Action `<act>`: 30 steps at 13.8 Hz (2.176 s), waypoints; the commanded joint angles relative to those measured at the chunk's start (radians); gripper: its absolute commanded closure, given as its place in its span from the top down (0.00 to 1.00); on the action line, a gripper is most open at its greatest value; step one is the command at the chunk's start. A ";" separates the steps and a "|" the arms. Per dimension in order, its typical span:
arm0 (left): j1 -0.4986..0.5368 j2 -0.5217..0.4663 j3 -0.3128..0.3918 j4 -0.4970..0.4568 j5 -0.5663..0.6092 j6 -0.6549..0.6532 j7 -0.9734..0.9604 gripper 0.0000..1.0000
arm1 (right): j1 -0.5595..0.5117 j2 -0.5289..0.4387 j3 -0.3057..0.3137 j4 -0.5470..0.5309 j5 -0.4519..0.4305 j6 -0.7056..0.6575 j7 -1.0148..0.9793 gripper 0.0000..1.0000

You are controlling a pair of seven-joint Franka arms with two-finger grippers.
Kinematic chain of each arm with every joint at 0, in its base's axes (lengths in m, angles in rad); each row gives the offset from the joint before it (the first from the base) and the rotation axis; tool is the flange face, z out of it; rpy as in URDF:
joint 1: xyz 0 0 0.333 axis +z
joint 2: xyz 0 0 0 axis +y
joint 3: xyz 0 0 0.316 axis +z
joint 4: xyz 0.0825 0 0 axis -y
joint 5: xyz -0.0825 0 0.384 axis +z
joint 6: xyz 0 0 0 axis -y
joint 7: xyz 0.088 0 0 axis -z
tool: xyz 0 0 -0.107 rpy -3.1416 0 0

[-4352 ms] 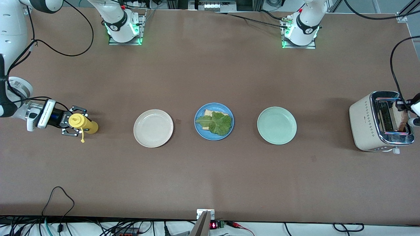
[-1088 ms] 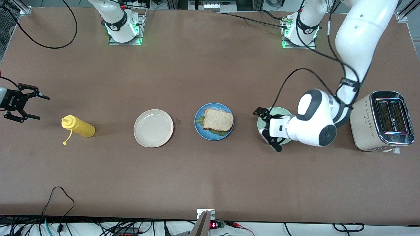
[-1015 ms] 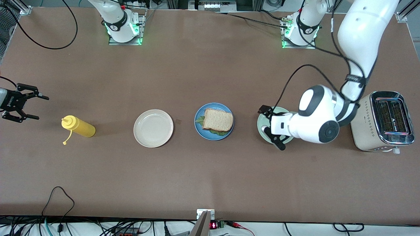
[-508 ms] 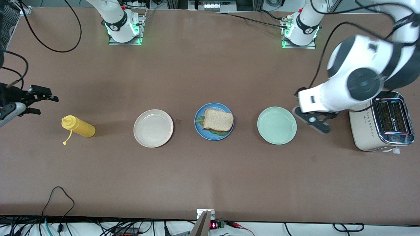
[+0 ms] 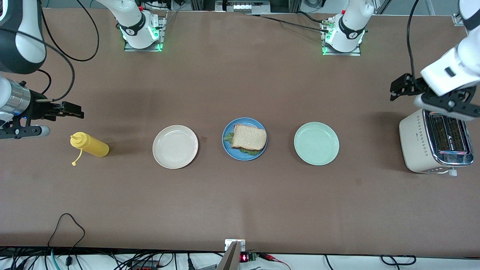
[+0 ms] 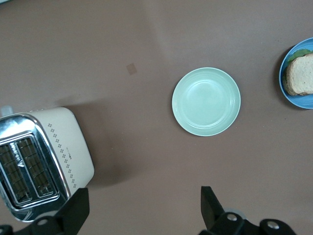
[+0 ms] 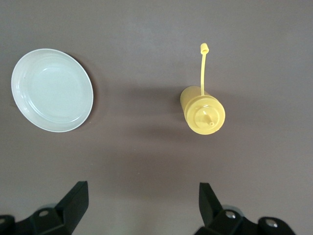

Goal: Make sandwich in blue plate with both arms

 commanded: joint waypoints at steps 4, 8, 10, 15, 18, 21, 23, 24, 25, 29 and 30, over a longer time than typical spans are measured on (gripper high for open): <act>0.012 -0.061 0.002 -0.111 0.010 0.099 0.001 1.00 | -0.232 -0.010 0.147 0.130 0.002 -0.038 0.057 1.00; 0.010 -0.047 0.003 -0.094 0.006 0.091 -0.010 1.00 | -0.231 -0.045 0.148 0.090 -0.036 -0.112 0.108 1.00; 0.006 -0.047 0.001 -0.093 0.006 0.090 -0.014 1.00 | -0.197 -0.097 0.147 0.005 -0.074 -0.045 0.100 1.00; 0.001 -0.041 0.001 -0.083 0.008 0.090 -0.014 1.00 | -0.202 -0.227 0.144 -0.182 -0.059 0.070 0.118 1.00; 0.004 -0.041 0.003 -0.083 0.008 0.091 -0.014 1.00 | -0.202 -0.258 0.142 -0.185 -0.059 0.025 0.112 1.00; 0.006 -0.041 0.003 -0.083 0.008 0.090 -0.016 1.00 | -0.199 -0.266 0.144 -0.200 -0.069 0.026 0.110 1.00; 0.006 -0.041 0.003 -0.083 0.008 0.091 -0.016 1.00 | -0.200 -0.263 0.145 -0.197 -0.068 0.020 0.115 1.00; 0.006 -0.041 0.003 -0.083 0.008 0.091 -0.016 1.00 | -0.199 -0.260 0.145 -0.195 -0.065 0.021 0.115 1.00; 0.004 -0.041 0.003 -0.083 0.006 0.091 -0.016 1.00 | -0.197 -0.260 0.145 -0.195 -0.065 0.021 0.115 1.00; 0.006 -0.041 0.003 -0.083 0.008 0.091 -0.016 1.00 | -0.199 -0.261 0.145 -0.195 -0.062 0.029 0.113 1.00; 0.006 -0.041 0.003 -0.083 0.006 0.091 -0.016 1.00 | -0.200 -0.261 0.145 -0.194 -0.059 0.035 0.113 1.00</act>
